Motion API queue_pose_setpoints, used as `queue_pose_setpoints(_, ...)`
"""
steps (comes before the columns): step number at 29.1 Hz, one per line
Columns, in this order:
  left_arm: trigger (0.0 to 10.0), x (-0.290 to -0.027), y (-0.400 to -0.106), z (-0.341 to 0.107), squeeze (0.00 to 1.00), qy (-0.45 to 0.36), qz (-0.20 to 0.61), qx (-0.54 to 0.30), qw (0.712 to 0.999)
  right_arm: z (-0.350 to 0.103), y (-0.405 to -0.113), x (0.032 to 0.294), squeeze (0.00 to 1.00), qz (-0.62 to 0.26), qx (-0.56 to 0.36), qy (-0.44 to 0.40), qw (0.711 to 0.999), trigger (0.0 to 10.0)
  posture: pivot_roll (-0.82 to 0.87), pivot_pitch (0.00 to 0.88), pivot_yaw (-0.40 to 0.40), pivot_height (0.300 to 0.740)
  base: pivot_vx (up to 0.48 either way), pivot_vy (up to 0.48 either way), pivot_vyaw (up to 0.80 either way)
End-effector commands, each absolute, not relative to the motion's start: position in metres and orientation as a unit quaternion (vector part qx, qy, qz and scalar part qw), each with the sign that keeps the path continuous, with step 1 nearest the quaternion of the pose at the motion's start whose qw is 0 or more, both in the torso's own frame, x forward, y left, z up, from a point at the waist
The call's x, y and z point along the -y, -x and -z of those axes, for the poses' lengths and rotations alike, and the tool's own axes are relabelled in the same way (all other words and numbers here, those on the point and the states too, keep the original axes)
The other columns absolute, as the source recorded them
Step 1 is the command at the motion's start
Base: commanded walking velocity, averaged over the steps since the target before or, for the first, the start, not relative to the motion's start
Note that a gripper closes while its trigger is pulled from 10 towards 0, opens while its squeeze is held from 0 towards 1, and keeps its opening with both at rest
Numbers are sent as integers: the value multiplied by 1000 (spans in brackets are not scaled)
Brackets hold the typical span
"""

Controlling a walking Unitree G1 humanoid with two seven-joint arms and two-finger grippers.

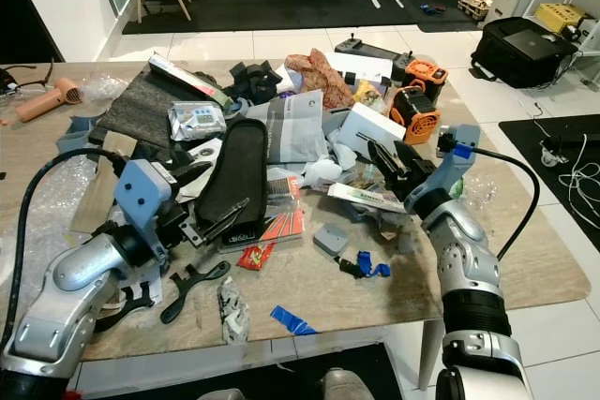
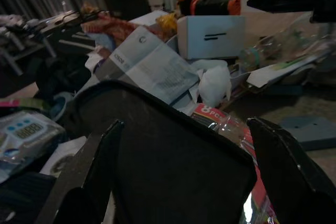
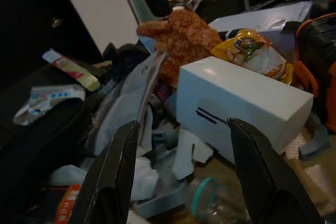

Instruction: Picking trash to rubbish bin

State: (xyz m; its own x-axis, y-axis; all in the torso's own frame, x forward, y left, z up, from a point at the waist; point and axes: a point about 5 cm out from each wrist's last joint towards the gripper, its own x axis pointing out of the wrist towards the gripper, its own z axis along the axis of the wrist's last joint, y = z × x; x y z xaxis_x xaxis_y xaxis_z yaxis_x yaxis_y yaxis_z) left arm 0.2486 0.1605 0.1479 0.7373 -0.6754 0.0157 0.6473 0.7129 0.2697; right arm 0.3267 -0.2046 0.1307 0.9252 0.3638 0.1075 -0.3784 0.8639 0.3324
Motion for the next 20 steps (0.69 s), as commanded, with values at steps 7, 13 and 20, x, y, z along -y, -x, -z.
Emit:
queue_pose_setpoints(7,10000,-158,-245,-140,0,-137,374,33,917,-135,-323,207,0,-243,9,-101,965,10000,-63,0,-27,740,0,0,0)
queue_pose_setpoints(13,10000,-157,-245,-141,0,-134,371,40,918,-148,-323,227,0,-261,18,-39,964,10000,-66,0,-26,740,0,0,0)
queue_pose_setpoints(20,10000,-162,-246,-159,0,-95,371,81,920,-151,-313,238,0,-342,-37,46,938,10000,-67,0,-23,740,0,0,0)
